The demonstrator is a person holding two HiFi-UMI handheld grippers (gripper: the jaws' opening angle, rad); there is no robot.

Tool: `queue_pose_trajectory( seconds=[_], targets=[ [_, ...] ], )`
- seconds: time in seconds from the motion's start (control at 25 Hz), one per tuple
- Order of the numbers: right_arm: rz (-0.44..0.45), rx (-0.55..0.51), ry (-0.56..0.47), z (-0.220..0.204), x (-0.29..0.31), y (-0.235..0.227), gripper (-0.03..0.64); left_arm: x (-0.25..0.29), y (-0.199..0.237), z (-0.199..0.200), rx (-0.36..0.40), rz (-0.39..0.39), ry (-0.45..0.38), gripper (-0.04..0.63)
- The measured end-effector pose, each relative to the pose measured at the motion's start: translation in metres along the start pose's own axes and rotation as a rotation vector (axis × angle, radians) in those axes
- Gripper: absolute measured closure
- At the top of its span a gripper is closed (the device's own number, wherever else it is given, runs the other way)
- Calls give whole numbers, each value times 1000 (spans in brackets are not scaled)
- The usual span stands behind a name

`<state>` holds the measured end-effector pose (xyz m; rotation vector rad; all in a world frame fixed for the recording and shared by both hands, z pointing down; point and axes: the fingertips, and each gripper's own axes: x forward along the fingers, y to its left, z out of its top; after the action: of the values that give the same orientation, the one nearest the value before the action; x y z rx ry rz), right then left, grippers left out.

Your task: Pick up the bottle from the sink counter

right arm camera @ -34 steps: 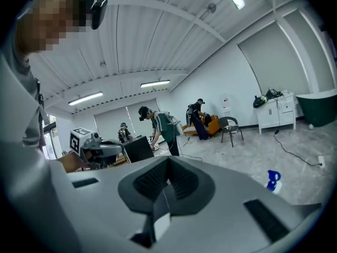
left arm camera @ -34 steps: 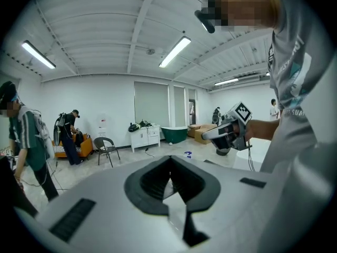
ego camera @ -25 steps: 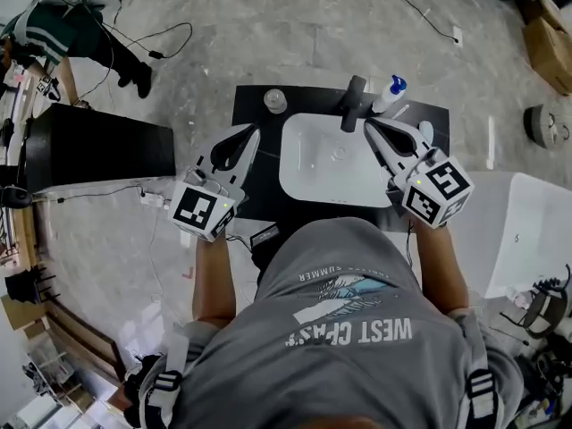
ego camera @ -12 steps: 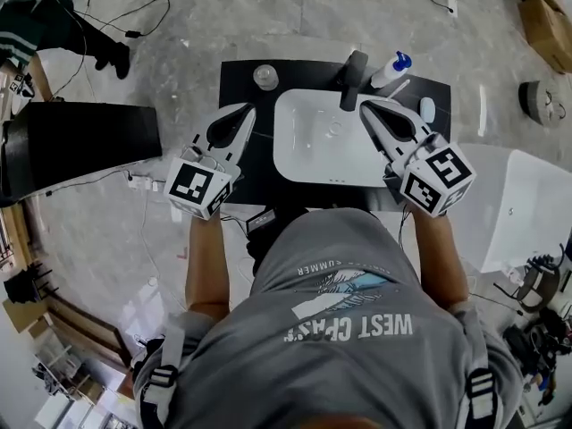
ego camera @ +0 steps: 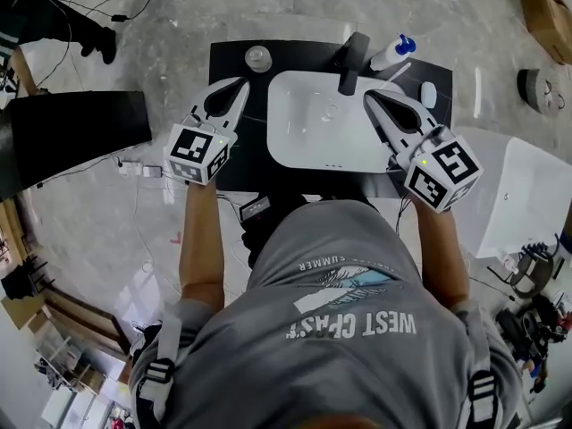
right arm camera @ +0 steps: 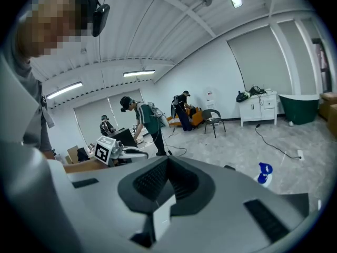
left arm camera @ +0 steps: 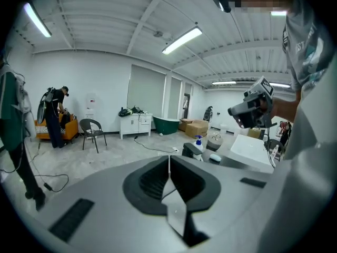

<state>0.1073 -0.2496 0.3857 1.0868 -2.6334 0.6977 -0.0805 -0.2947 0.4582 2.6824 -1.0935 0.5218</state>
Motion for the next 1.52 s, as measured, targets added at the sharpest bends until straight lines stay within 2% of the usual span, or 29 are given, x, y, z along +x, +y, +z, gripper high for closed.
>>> queue_pose_trajectory(
  seconds=[0.32,0.48,1.04,1.28,1.52],
  targets=[
    [10,6,32,-3,7,0,615,26,19,-34,-29,9,61,586],
    [8,8,48,-7,12,-3,615,39,27,-49,-44,14,84,535],
    [-1,31,101,-22,26,-8,615,74,45,-91,-89,18,128,466],
    [-3,41,118,-28,30,-6,615,83,53,-104,-99,33,130,417],
    [-7,52,136,-33,34,-8,615,95,61,-117,-93,41,137,333]
  ],
)
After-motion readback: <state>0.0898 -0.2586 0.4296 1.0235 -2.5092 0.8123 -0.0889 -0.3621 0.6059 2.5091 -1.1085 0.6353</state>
